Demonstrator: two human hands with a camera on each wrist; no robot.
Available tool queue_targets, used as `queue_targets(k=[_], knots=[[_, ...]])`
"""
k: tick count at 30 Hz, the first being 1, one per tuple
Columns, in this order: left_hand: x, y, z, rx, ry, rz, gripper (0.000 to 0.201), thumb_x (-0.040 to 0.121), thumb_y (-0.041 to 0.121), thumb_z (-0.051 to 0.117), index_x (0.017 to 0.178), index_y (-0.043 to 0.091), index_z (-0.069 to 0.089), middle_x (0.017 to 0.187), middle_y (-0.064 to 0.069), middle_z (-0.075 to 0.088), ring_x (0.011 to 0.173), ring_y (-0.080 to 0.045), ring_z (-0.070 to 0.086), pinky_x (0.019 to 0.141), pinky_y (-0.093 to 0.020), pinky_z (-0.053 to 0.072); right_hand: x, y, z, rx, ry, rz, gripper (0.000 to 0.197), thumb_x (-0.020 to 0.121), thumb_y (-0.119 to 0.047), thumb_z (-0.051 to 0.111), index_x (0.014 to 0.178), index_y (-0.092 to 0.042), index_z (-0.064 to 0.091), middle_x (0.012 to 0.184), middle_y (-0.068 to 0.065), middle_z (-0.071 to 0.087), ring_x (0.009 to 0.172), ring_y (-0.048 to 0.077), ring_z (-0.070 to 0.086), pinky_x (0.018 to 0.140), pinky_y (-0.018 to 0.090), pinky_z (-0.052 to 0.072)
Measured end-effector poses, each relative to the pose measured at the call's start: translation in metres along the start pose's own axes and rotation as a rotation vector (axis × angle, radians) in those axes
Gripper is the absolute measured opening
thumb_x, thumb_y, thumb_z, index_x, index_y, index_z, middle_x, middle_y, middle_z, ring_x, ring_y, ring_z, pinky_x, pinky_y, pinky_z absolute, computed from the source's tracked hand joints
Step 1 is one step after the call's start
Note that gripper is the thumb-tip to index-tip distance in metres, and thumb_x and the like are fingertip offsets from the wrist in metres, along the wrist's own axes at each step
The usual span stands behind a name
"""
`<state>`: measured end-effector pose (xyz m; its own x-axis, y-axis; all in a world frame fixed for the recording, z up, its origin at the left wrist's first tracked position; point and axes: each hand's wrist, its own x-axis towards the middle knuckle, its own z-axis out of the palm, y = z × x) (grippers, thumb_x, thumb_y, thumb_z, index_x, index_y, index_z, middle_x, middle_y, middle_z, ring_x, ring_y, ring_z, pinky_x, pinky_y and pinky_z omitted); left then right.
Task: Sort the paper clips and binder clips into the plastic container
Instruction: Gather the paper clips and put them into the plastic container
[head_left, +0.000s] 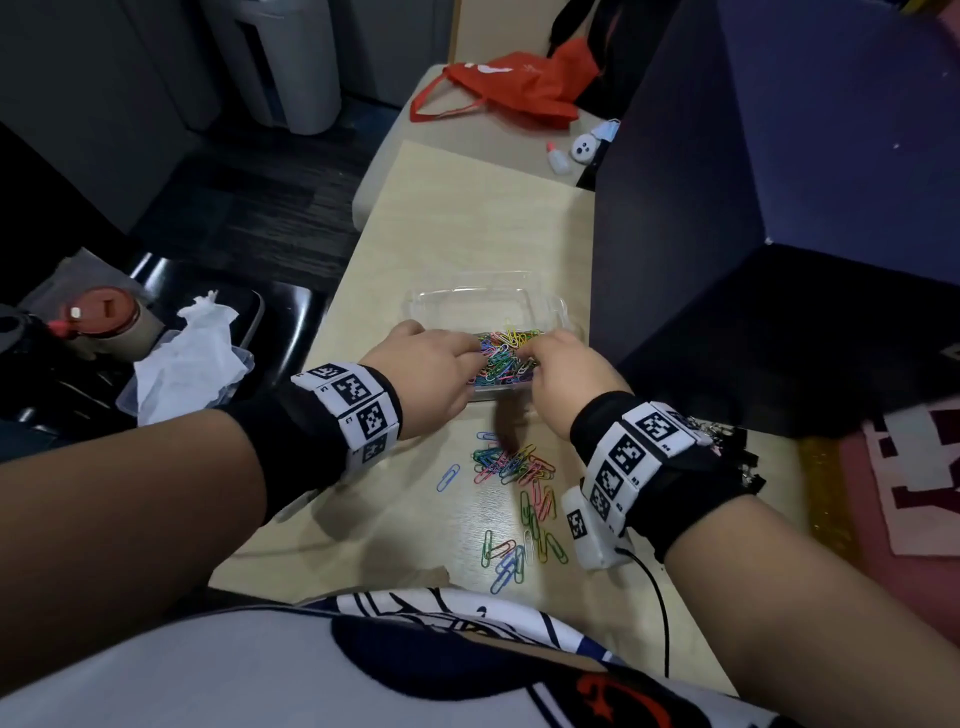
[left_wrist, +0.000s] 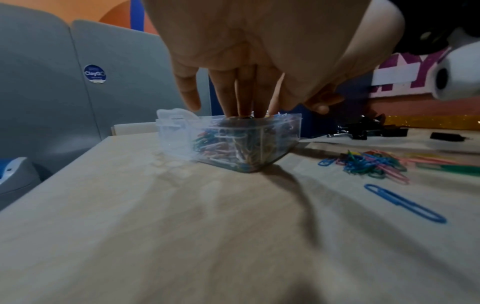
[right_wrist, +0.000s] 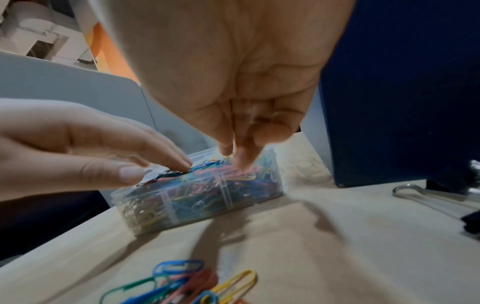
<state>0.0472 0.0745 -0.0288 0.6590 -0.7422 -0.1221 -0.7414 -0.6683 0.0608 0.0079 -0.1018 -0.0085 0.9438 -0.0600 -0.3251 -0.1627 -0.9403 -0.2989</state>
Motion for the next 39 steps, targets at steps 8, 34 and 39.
queue_targets(k=[8, 34, 39], knots=[[-0.005, -0.002, 0.007, -0.03, -0.012, -0.039, 0.046, 0.096, 0.04, 0.04, 0.137, 0.019, 0.044, 0.144, 0.002, 0.042, 0.124, -0.021, 0.049, 0.104, -0.04, 0.031, -0.012, 0.002, 0.012, 0.012, -0.033, -0.011, 0.037, 0.091, -0.006, 0.039, 0.119, -0.023, 0.056, 0.128, 0.001, 0.046, 0.11, 0.027, 0.053, 0.094, 0.037, 0.045], [-0.022, 0.035, 0.023, -0.034, -0.338, 0.043, 0.021, 0.092, 0.02, 0.049, 0.112, 0.02, 0.057, 0.112, -0.006, 0.058, 0.103, -0.029, 0.057, 0.081, -0.034, 0.048, -0.099, 0.023, 0.052, -0.169, -0.296, 0.078, 0.084, 0.062, -0.047, 0.079, 0.129, -0.028, 0.033, 0.123, 0.003, 0.03, 0.112, 0.027, 0.048, 0.093, 0.043, 0.048], [-0.024, 0.038, 0.025, -0.007, -0.325, -0.031, 0.017, 0.091, 0.014, 0.046, 0.104, 0.017, 0.055, 0.104, -0.008, 0.061, 0.096, -0.029, 0.059, 0.074, -0.035, 0.047, -0.097, 0.013, 0.065, 0.015, -0.229, -0.023, 0.064, 0.075, -0.032, 0.073, 0.13, -0.026, 0.042, 0.121, 0.005, 0.033, 0.107, 0.028, 0.052, 0.096, 0.037, 0.046]])
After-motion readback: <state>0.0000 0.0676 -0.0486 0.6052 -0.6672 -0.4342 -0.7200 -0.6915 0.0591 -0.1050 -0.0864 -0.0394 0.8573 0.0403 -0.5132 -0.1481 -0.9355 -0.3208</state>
